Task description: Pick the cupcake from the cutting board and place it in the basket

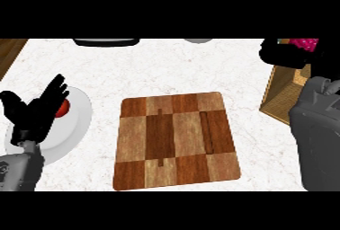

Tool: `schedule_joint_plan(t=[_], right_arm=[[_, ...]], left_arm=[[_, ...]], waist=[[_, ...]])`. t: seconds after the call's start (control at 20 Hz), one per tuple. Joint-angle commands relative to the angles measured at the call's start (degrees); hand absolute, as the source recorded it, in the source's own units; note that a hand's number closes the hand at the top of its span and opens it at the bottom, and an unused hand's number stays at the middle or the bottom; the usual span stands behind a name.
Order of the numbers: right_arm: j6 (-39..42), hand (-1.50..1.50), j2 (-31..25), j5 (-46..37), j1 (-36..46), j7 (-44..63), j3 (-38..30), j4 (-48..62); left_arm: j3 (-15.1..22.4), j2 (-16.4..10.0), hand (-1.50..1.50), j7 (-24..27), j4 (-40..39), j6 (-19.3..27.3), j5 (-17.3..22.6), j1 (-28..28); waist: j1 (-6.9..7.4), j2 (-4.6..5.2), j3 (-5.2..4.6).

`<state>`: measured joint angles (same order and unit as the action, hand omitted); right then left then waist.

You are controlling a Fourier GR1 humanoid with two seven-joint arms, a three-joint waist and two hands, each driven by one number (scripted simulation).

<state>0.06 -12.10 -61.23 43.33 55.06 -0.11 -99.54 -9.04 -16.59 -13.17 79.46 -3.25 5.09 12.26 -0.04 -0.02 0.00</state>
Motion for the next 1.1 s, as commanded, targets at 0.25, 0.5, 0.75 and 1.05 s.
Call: schedule_joint_plan(t=[0.25, 0.5, 0.75, 1.05], right_arm=[[-6.75, 1.5, -3.59, 6.4, -9.27, -12.28, -7.68, 3.51], [-12.39, 1.5, -4.61, 9.43, -9.41, -19.48, -11.24, 11.81], [-17.95, -1.5, -5.06, 9.58, -11.67, -18.23, -16.52, 17.51], [-18.67, -1.5, -6.62, 14.72, -12.9, -25.79, -15.74, 16.77]], left_arm=[[-0.27, 0.88, 0.0, 1.3, -1.53, 0.11, -1.36, 0.58], [0.71, 2.12, 0.0, -0.37, 1.78, 0.38, -1.59, -0.95], [-1.33, -0.15, 0.0, 1.75, -2.74, -2.15, -0.66, 0.38], [-0.38, 2.19, 0.0, 2.26, -1.92, 0.04, -2.74, 0.37]], waist=[[0.02, 0.05, 0.0], [0.37, 0.06, 0.01], [0.23, 0.13, 0.01], [0.04, 0.02, 0.0]])
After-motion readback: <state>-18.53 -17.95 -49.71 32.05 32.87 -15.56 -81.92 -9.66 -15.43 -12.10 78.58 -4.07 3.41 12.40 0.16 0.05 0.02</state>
